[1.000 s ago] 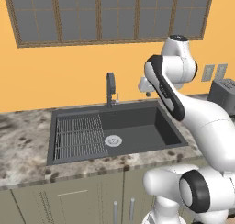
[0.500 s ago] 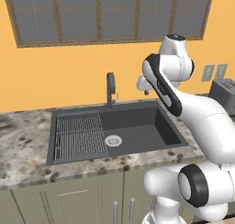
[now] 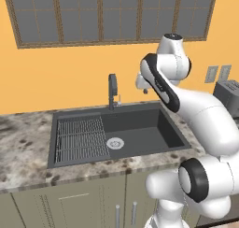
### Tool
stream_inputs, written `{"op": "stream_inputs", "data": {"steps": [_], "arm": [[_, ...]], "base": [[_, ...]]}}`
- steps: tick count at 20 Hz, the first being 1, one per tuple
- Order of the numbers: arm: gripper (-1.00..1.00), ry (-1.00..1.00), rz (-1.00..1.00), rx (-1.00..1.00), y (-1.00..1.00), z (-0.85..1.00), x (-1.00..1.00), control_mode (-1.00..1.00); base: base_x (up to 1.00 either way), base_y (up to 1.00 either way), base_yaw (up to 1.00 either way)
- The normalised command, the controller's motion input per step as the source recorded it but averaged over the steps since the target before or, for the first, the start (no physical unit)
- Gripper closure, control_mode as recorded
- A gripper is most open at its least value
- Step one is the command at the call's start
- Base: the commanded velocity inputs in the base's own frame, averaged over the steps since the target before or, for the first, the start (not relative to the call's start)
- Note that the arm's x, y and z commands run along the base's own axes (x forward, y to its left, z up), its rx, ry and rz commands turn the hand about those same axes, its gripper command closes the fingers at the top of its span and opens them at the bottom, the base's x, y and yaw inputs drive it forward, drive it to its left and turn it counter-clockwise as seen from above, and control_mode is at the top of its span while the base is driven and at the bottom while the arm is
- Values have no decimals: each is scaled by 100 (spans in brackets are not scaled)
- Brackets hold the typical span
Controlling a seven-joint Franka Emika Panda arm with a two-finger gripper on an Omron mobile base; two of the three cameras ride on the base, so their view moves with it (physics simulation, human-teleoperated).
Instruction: Soak the sponge with water for a few seconds and then drop it inside the sink.
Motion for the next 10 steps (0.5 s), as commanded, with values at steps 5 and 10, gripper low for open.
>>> {"op": "stream_inputs", "data": {"steps": [5,10], "arm": [[-100,-7,-1,0,1,0,5,-100],[-100,-19,0,-2,4,-3,12,-100]], "base": [[0,0,0],[0,0,0]]}}
